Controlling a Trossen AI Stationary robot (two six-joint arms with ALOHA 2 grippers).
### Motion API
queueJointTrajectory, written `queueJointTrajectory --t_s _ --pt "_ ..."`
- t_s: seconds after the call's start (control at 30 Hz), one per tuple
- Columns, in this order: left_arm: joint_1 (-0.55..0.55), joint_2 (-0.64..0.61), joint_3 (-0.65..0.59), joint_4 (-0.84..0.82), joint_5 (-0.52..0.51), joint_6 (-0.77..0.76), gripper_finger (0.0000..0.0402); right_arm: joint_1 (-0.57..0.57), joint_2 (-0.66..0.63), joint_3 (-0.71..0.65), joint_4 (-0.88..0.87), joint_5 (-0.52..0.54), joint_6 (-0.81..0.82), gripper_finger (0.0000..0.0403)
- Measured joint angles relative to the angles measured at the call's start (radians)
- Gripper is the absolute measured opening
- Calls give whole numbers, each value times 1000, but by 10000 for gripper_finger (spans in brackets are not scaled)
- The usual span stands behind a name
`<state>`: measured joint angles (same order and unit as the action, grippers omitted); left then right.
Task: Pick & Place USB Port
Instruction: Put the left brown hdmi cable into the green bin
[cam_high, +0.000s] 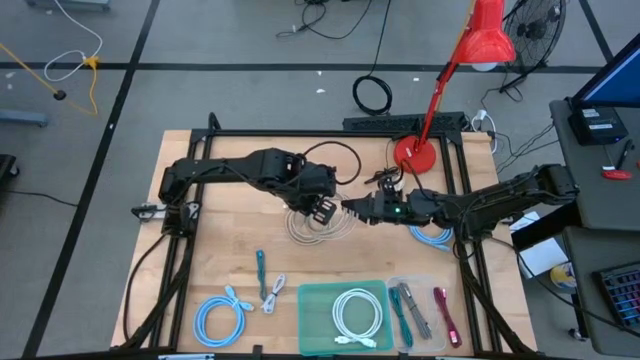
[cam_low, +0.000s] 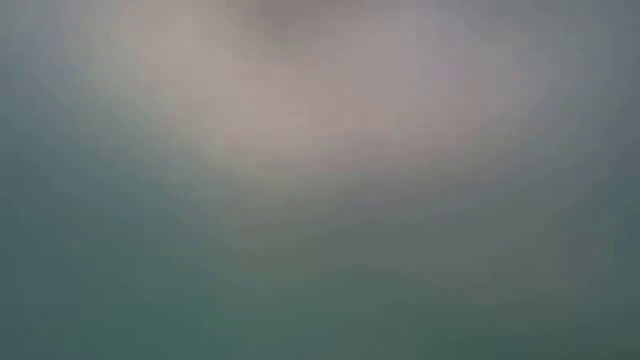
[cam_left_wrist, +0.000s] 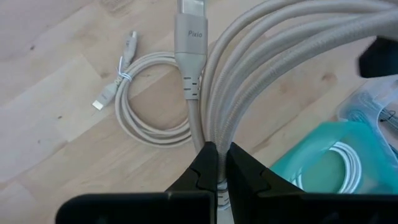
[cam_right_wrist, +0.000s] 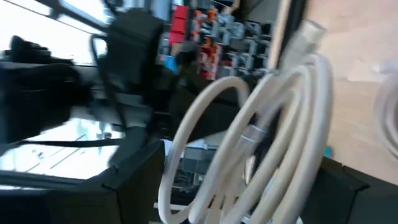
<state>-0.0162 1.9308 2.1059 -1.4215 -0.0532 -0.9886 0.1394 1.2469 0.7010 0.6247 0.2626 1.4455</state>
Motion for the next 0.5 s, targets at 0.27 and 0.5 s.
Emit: queueJointTrajectory --t_s 0.27,0.5 --pt "-2 0 0 40 4 18 9 0 27 0 -9 -6 42 205" --pt "-6 0 0 66 1 26 9 0 48 0 77 -32 20 63"
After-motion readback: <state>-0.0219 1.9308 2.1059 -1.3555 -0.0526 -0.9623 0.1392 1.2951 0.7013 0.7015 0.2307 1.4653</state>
